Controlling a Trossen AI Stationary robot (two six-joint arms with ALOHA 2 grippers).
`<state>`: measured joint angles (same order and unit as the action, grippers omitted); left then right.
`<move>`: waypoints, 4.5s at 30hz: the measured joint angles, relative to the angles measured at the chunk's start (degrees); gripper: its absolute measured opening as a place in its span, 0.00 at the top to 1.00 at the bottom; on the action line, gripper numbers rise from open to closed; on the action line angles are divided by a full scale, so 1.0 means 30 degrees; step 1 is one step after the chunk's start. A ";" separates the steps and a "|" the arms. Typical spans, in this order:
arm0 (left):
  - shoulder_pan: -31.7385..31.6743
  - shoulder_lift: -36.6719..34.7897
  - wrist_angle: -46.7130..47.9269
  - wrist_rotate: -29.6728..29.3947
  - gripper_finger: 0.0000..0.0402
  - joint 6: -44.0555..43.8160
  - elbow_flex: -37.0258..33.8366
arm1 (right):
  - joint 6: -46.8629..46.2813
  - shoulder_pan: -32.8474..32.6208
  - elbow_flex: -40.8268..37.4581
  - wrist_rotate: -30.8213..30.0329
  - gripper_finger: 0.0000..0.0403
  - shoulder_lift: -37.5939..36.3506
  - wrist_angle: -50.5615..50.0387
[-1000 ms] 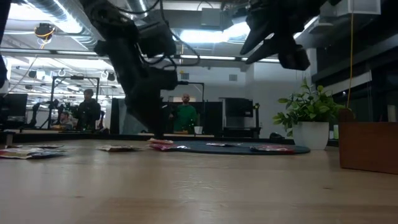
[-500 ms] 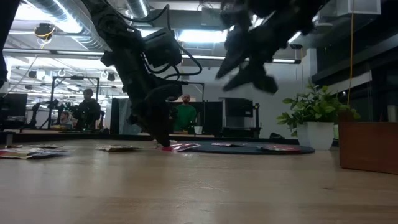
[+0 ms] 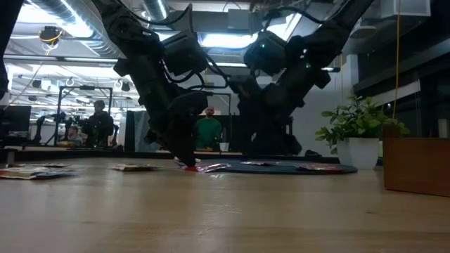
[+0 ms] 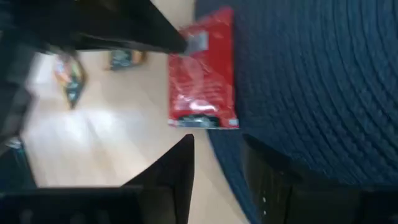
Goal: Pick & Place Tea
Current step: Put the red tea bag into the right section of the wooden organizer
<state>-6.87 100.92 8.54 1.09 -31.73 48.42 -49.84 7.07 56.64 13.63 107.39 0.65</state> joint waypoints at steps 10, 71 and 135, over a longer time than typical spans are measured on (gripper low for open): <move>0.0036 0.0022 -0.1143 0.0252 1.00 -0.0690 -0.0036 | -0.0517 -0.0052 0.0007 0.0610 0.67 0.1203 0.1544; -0.3218 -1.2222 0.4900 0.6270 0.98 -1.0649 -0.0015 | 1.8396 -0.2158 0.4476 -0.5785 1.00 -0.0647 -0.2521; -0.4960 -1.2546 0.1653 0.3472 0.86 -1.5568 -0.0015 | 2.5281 -0.3564 0.8386 -1.5163 0.99 -0.0902 -0.2053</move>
<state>-21.75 63.29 13.50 11.51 -78.43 48.38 26.00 -3.62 81.80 -31.86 104.68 -5.51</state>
